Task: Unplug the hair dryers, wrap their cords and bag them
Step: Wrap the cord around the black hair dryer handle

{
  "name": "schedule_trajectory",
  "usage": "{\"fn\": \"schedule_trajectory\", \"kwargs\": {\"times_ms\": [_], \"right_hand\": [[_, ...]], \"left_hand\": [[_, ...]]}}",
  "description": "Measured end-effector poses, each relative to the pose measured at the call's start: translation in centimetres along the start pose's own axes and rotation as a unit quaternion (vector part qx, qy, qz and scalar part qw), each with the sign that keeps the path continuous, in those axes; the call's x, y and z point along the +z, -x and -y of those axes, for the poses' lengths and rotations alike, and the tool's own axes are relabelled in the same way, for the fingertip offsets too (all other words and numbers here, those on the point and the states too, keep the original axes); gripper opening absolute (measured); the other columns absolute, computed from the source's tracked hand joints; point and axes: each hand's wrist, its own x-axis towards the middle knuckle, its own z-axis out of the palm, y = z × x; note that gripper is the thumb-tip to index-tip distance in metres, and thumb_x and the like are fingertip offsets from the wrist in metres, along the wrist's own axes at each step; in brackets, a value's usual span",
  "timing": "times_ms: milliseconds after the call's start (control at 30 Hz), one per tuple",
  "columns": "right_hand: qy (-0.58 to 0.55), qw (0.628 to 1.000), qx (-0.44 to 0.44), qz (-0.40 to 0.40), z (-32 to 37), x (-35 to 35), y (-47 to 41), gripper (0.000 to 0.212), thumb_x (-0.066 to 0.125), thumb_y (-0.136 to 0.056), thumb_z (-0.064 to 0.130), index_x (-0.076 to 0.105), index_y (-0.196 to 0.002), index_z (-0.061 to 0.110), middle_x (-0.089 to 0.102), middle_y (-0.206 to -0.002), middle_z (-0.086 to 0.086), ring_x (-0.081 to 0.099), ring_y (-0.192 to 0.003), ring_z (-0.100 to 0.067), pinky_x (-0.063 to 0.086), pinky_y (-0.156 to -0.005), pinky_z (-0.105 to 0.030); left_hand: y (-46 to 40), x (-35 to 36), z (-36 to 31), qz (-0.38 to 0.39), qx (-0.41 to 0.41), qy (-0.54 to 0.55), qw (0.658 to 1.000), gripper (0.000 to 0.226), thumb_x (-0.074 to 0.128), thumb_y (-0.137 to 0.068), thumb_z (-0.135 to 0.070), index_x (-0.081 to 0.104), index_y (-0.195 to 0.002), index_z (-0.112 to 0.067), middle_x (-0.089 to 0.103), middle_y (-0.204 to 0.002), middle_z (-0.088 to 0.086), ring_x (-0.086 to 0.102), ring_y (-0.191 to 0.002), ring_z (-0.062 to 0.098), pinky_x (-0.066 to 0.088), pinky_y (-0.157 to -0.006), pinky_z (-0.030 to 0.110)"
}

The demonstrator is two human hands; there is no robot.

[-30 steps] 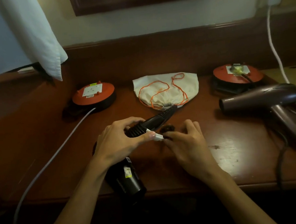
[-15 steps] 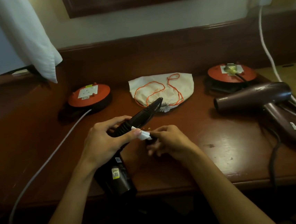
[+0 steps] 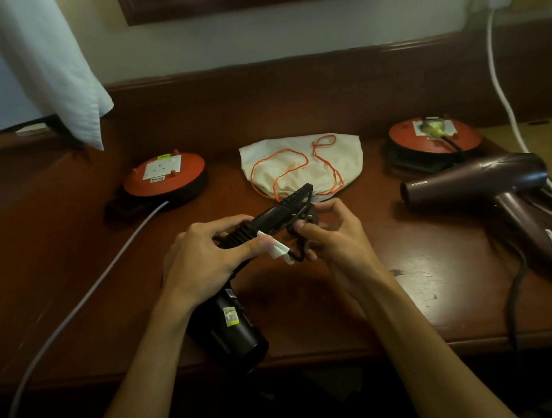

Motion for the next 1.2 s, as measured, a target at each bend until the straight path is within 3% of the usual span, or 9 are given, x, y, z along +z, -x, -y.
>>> {"fn": "schedule_trajectory", "kwargs": {"times_ms": [233,367,600,733,900,1100,1200], "right_hand": [[-0.049,0.999,-0.017,0.008,-0.3,-0.4,0.1,0.038,0.069,-0.088,-0.005,0.045,-0.116,0.008,0.075,-0.096,-0.023,0.074,-0.071,-0.031,0.044,-0.056,-0.035],[-0.084,0.995,-0.02,0.05,-0.5,-0.5,0.3,0.032,0.065,-0.091,-0.004,0.043,-0.109,0.011,0.073,-0.098,-0.023,0.072,-0.074,-0.032,0.043,-0.067,-0.042],[-0.177,0.978,-0.004,0.115,-1.1,-0.1,0.8,0.036,0.057,-0.095,-0.002,0.041,-0.123,0.014,0.067,-0.117,-0.028,0.071,-0.099,-0.035,0.057,-0.087,-0.04],[-0.194,0.972,0.005,0.135,-1.3,-0.4,0.7,0.042,0.057,-0.096,-0.001,0.045,-0.136,0.005,0.059,-0.131,-0.032,0.064,-0.113,-0.04,0.054,-0.095,-0.043],[-0.145,0.976,0.017,0.164,-0.6,-0.9,0.9,0.038,0.053,-0.098,0.0,0.054,-0.135,0.003,0.062,-0.132,-0.025,0.061,-0.119,-0.036,0.049,-0.099,-0.049],[-0.19,0.959,0.051,0.207,0.1,-1.1,1.1,0.044,0.048,-0.097,-0.007,0.053,-0.138,0.006,0.062,-0.136,-0.019,0.061,-0.124,-0.038,0.058,-0.087,-0.048],[-0.194,0.956,0.046,0.214,-0.1,-1.1,1.1,0.044,0.048,-0.096,-0.007,0.054,-0.138,0.006,0.063,-0.133,-0.017,0.062,-0.122,-0.035,0.056,-0.089,-0.048]], "left_hand": [[-0.2,0.3,-0.9,0.004,-0.032,-0.024,0.999,0.024,0.064,-0.06,-0.084,0.06,-0.08,-0.07,0.066,-0.086,-0.022,0.063,-0.087,0.003,0.054,-0.075,0.033],[-0.5,0.2,-0.5,0.005,-0.04,-0.011,0.999,0.034,0.065,-0.056,-0.094,0.063,-0.084,-0.075,0.069,-0.088,-0.021,0.069,-0.091,0.012,0.058,-0.083,0.039],[-0.7,-0.1,0.1,-0.009,-0.032,0.024,0.999,0.045,0.06,-0.05,-0.097,0.066,-0.088,-0.072,0.074,-0.087,-0.016,0.071,-0.093,0.012,0.058,-0.087,0.044],[-0.5,0.1,-0.2,-0.016,-0.028,0.02,0.999,0.04,0.06,-0.053,-0.095,0.065,-0.087,-0.073,0.073,-0.087,-0.019,0.07,-0.094,0.013,0.058,-0.086,0.043],[-0.3,-0.1,-0.7,0.001,-0.017,-0.001,1.0,0.024,0.06,-0.056,-0.092,0.055,-0.077,-0.082,0.066,-0.086,-0.027,0.067,-0.094,0.011,0.058,-0.086,0.041],[-0.3,-0.4,-0.5,0.011,-0.018,0.015,1.0,0.029,0.057,-0.05,-0.093,0.056,-0.077,-0.082,0.067,-0.088,-0.024,0.067,-0.1,0.014,0.055,-0.092,0.043],[-0.4,-0.7,-0.1,0.009,-0.026,0.041,0.999,0.046,0.062,-0.049,-0.096,0.064,-0.089,-0.075,0.074,-0.098,-0.016,0.067,-0.104,0.012,0.055,-0.095,0.045]]}}
